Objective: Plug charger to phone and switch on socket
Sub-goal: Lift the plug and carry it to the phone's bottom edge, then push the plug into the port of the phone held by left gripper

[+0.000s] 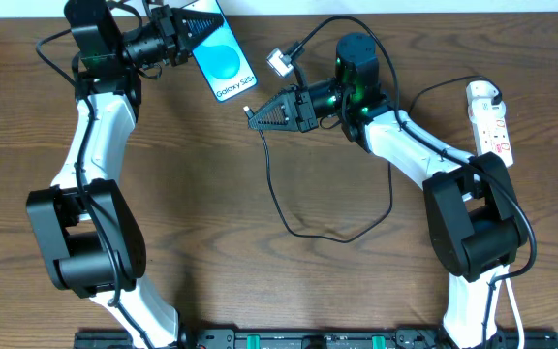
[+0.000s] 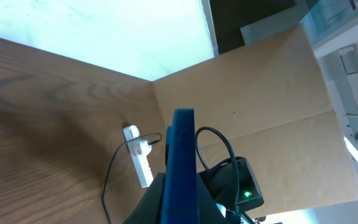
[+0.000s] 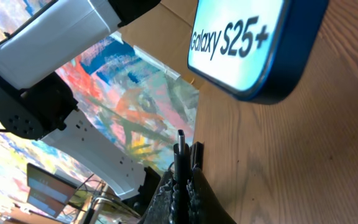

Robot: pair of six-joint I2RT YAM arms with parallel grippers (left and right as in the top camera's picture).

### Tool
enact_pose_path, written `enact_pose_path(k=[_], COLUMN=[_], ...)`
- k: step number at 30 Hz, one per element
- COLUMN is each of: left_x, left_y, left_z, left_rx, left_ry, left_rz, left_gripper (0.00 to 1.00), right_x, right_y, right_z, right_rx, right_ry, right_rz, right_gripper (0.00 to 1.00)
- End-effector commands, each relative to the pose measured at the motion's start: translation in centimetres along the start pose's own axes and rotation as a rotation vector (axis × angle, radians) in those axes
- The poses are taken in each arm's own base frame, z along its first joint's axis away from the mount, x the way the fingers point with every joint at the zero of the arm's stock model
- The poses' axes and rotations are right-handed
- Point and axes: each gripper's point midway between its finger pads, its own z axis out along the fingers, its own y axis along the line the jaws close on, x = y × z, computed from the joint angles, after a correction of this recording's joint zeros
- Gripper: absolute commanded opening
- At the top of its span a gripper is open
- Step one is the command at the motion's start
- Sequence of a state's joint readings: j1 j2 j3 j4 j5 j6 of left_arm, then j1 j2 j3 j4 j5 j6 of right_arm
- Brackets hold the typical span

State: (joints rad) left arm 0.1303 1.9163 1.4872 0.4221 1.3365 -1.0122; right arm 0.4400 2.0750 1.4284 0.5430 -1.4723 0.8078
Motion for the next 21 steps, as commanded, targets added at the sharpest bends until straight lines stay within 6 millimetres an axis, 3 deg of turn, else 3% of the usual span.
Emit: enact_pose_path(k=[1, 21], left_x=[0.6, 1.8], left_y=[-1.8, -2.4], left_z=[0.5, 1.0], left_rx=[0.028, 0.058], left_ry=[0.03, 0.09], left_rz=[0.052, 0.054], left_gripper=[0.07, 0.07], right_x=[-0.5, -1.0], right_y=[-0.3, -0.5], right_z=[0.3, -0.2], right_rx=[0.012, 0.031], right_ry=[-0.013, -0.038], right_rz=[-0.003, -0.021], right_gripper=[0.01, 0.01])
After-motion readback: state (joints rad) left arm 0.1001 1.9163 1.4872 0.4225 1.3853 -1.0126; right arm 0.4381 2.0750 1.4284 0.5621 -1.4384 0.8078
